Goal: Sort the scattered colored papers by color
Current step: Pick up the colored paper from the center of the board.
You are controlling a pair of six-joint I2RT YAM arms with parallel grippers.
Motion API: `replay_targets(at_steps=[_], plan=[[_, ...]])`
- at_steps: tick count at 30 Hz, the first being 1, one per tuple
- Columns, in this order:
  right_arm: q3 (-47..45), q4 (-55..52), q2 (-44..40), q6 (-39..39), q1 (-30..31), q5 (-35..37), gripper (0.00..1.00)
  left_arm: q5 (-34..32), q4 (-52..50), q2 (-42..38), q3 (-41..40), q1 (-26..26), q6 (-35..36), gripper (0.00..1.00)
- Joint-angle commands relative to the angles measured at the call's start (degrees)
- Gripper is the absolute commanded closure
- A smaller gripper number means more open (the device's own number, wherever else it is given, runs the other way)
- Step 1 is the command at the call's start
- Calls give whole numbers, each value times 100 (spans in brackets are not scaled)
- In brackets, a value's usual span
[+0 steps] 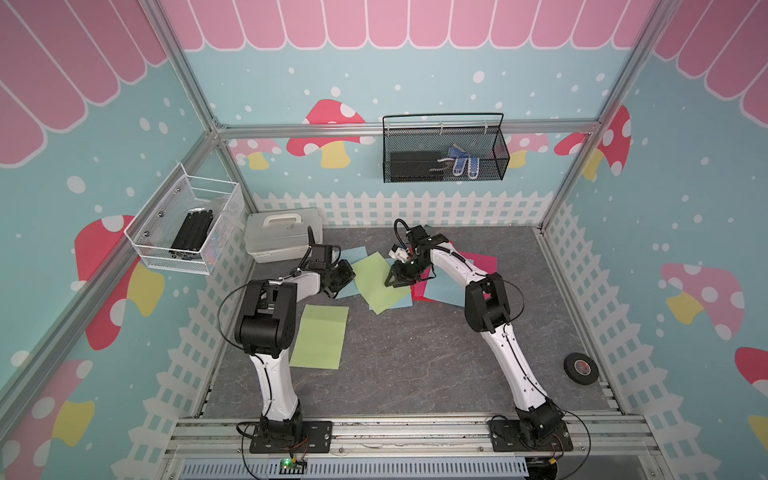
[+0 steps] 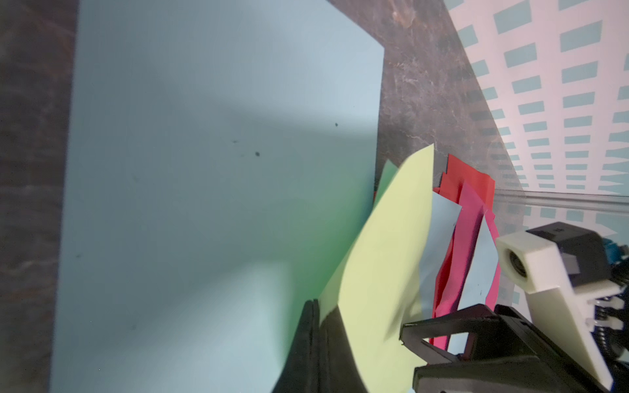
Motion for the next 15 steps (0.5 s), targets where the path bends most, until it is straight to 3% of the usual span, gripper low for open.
replay_targets(at_steps=[1, 8, 15], plan=[[-135, -102, 151, -96, 15, 25, 57, -114, -353, -64, 177, -37, 298, 100], [-406, -83, -789, -207, 32, 192, 48, 78, -1095, -202, 575, -3, 980, 100], [-1289, 212, -2435, -87, 33, 585, 40, 672, -2815, -346, 1589, 42, 1778, 100]])
